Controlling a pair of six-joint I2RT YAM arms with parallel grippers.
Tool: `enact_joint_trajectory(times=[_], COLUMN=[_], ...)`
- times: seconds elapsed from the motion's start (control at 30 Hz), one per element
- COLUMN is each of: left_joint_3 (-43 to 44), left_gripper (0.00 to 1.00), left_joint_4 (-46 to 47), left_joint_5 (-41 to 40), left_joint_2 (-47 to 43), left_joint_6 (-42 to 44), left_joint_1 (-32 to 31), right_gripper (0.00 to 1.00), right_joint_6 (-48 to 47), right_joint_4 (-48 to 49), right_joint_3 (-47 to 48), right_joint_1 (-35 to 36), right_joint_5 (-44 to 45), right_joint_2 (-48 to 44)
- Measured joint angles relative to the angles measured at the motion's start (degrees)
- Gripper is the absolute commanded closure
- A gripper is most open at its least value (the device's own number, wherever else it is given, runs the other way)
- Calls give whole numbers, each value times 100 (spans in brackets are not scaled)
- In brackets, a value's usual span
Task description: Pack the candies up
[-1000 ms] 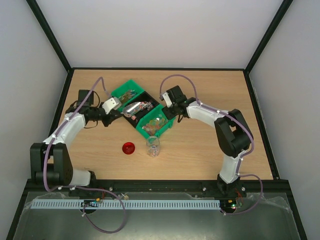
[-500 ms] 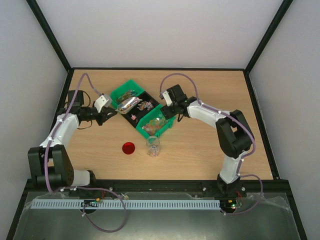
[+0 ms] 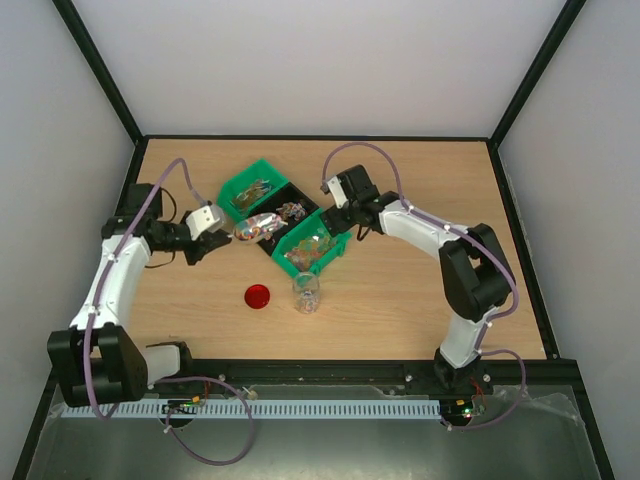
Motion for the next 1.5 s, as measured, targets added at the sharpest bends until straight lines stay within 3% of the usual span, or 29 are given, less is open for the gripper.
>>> enact_joint_trajectory(times=[0.3,0.5,0.97,1.5], left_joint_3=[63,61,61,590], left_gripper=[98,98,98,98], left_joint_4=[-1757,-2260,-1987,-1779], left_joint_5=[-9,-133,-1139,-2487], left_joint_2=[-730,-1029,-1187,-931], left_joint_6=[1346,1770,984,114], left_joint_1=[-2,-177,-1665,-2872], right_gripper=[7,6,5,5], right_joint_6=[-15,-15,-15,-15], right_joint_4=[-17,-39,-109,-127], right_joint_3=[0,0,0,0], right_joint_1=[-153,-229,-269,-289], right_joint_5=[-68,-131,-168,-258], right_joint_2=[-317,-409,-409,-409])
